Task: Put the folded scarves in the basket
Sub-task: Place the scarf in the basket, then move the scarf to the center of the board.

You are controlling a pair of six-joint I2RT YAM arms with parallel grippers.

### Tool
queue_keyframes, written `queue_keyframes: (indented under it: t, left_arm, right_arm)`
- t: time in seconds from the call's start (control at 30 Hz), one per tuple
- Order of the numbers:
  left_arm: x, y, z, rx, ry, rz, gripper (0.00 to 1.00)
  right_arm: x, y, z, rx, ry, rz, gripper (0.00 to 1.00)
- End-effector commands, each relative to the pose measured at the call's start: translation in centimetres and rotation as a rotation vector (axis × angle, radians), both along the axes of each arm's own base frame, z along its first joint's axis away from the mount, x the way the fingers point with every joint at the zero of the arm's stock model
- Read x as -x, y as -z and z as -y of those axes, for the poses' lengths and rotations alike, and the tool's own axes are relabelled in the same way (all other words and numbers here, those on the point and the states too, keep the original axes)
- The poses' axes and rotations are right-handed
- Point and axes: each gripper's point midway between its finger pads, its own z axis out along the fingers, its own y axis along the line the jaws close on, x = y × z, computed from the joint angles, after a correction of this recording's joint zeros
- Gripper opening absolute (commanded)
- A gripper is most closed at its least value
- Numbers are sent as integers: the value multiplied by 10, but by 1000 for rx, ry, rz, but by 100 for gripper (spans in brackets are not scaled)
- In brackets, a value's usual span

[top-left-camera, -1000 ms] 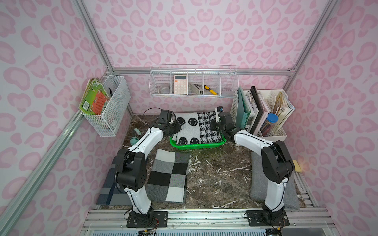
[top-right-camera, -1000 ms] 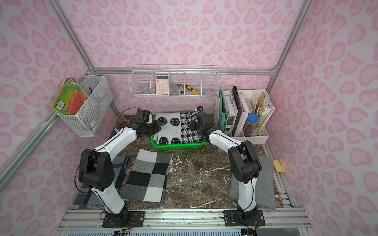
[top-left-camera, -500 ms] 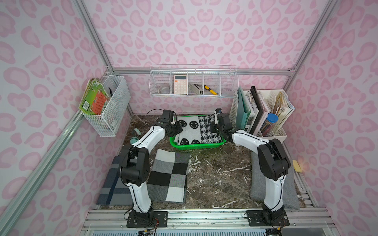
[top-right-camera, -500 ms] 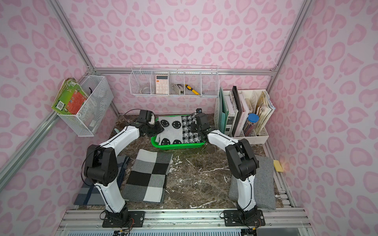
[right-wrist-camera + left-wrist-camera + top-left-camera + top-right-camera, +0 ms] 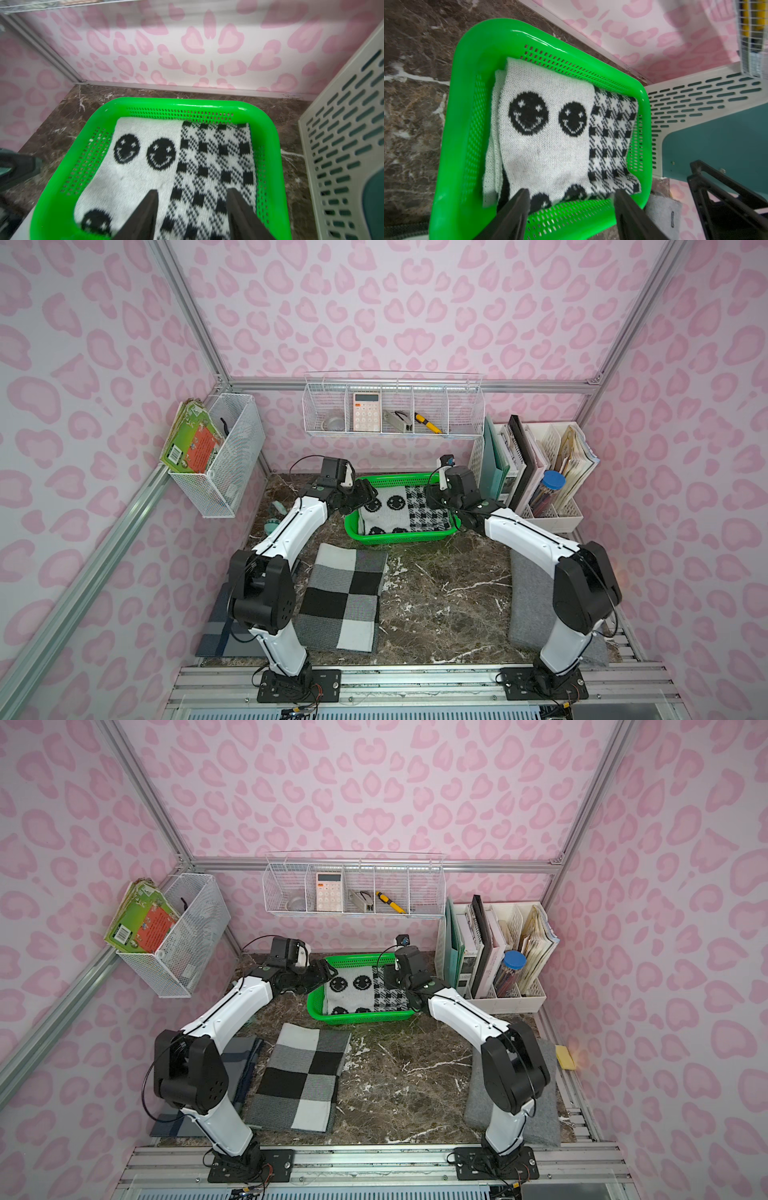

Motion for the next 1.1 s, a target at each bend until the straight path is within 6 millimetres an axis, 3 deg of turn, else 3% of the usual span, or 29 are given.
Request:
queue_keyframes:
  t: [0.0, 0.2, 0.27, 0.4, 0.47, 0.57, 0.8, 1.07]
  left_arm:
    - [32, -7, 15, 30, 45, -13, 69]
    - [99, -14, 41, -2, 82, 30, 68]
    - [122, -11, 59, 21, 108, 44, 68]
    - [158, 5, 83, 47, 119, 44, 67]
    - [177, 15, 92, 12, 126, 57, 66]
    - [202, 36, 99, -17, 133, 28, 66]
    - [229, 83, 102, -10, 121, -101, 66]
    - [235, 101, 77, -72, 42, -129, 66]
  right_arm:
    - [30, 8, 44, 62, 152, -44, 52]
    - [101, 16, 114, 114, 281, -70, 52]
    - [121, 22, 134, 102, 326, -96, 52]
    - [147, 44, 163, 120, 406, -132, 55]
    - [158, 64, 184, 152, 490, -175, 63]
    - [169, 90, 210, 151, 608, -262, 65]
    - [188, 144, 259, 99, 834, -416, 63]
    - [199, 178, 263, 139, 879, -548, 54]
